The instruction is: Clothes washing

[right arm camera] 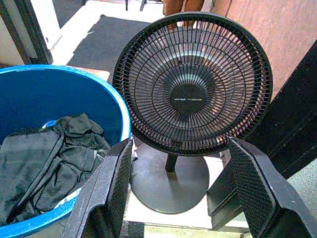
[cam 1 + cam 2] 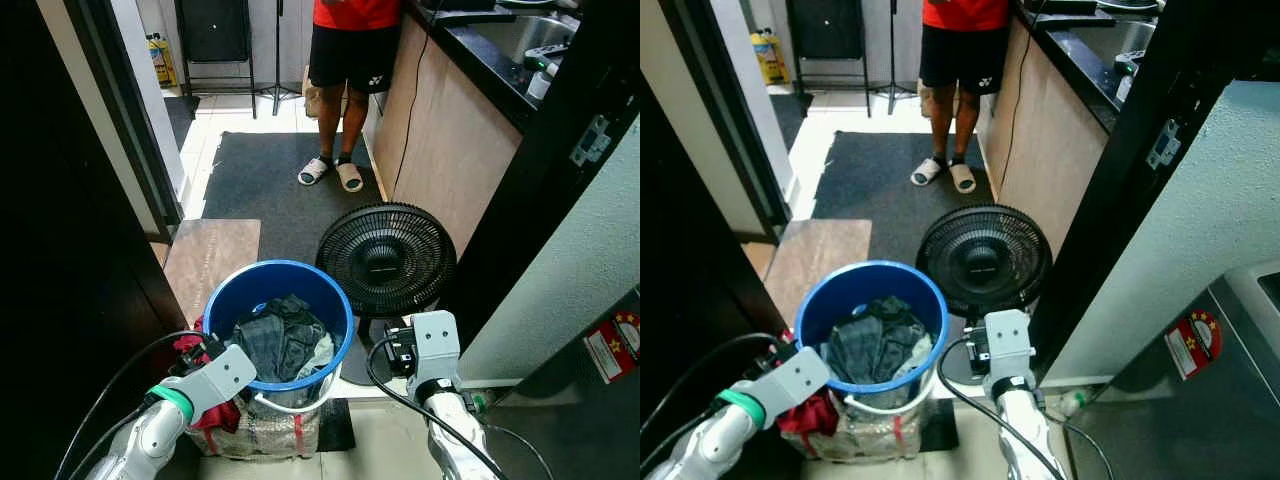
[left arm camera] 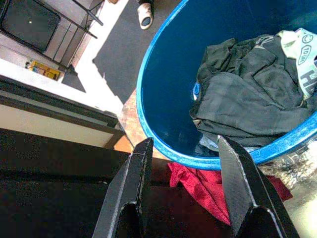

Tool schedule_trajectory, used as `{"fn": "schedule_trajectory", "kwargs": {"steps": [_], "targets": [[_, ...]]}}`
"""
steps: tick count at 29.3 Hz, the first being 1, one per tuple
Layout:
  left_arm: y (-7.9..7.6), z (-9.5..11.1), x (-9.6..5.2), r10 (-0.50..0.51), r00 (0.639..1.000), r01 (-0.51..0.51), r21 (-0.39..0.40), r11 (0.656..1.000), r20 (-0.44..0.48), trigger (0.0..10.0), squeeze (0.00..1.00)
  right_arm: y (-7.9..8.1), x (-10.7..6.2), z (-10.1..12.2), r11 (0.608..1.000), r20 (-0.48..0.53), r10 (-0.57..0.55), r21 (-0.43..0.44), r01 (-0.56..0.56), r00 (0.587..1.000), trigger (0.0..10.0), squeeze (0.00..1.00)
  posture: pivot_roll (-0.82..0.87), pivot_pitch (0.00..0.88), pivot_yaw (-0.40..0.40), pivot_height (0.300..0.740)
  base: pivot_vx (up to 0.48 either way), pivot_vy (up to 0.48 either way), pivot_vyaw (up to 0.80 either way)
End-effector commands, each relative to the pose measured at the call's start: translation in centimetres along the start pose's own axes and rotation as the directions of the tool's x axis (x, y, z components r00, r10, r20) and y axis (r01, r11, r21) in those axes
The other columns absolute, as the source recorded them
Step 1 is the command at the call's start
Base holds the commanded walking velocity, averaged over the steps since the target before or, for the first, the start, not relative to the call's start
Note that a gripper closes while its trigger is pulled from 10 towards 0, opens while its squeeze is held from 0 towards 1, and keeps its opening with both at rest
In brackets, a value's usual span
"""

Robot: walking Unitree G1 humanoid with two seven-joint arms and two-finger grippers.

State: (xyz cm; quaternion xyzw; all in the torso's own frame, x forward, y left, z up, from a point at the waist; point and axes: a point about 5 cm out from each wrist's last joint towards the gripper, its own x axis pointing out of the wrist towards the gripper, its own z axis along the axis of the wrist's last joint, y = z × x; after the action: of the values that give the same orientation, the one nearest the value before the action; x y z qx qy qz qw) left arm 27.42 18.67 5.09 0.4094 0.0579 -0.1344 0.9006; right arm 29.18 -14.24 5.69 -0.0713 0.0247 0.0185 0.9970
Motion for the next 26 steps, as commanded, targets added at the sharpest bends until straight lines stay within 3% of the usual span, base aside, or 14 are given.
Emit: {"fn": "schedule_trajectory", "kwargs": {"steps": [1, 26], "targets": [[-0.27, -0.45, -0.37, -0.011, 1.0, 0.011, 0.001, 1.0, -0.018, 10.0, 0.0, 0.13, -0.19, -0.58, 1.0, -0.028, 0.008, -0.003, -0.009, 1.0, 10.0, 0.0, 0.01, 0.063, 0.044, 0.74, 0.0, 0.0, 0.0], [-0.22, -0.41, -0.27, -0.011, 1.0, 0.011, 0.001, 1.0, -0.019, 10.0, 0.0, 0.13, -0.2, -0.63, 1.0, -0.032, 0.002, -0.003, -0.002, 0.999, 10.0, 0.0, 0.01, 0.064, 0.046, 0.74, 0.0, 0.0, 0.0]]}}
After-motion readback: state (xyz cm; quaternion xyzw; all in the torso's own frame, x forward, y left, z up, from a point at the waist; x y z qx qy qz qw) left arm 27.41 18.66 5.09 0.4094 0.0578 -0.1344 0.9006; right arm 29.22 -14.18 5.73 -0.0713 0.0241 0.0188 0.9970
